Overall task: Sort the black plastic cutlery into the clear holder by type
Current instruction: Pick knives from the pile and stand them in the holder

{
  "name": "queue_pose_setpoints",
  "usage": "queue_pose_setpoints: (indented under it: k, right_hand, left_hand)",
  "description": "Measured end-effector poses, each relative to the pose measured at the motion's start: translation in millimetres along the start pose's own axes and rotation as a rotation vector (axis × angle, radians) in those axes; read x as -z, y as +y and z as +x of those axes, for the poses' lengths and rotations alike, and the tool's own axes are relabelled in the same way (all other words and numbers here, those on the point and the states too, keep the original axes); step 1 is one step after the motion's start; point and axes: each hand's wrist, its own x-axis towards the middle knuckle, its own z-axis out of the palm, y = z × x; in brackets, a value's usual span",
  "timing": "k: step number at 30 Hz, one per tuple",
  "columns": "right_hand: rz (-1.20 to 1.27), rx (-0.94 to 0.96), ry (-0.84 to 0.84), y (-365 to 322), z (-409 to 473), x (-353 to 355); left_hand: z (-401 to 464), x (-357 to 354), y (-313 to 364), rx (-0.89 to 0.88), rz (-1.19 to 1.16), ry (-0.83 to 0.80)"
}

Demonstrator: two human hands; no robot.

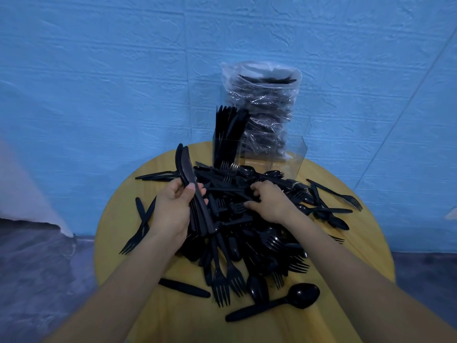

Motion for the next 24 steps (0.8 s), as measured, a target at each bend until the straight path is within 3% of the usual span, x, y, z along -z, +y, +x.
queue_pose_setpoints:
  k: [10, 21, 24]
  right_hand:
    - [0.230, -0.061, 0.080, 2, 5, 10]
    - [0.637, -0.015, 0.448, 5, -8, 31]
    - [0.654, 0.055, 0.444, -10, -16, 39]
  left_hand:
    - [-2, -2, -4, 0.042, -0.005, -0.029]
    - [-4, -12, -1, 0.005, 0.041, -0.063]
    - [-7, -21, -1, 0.001, 0.024, -0.073]
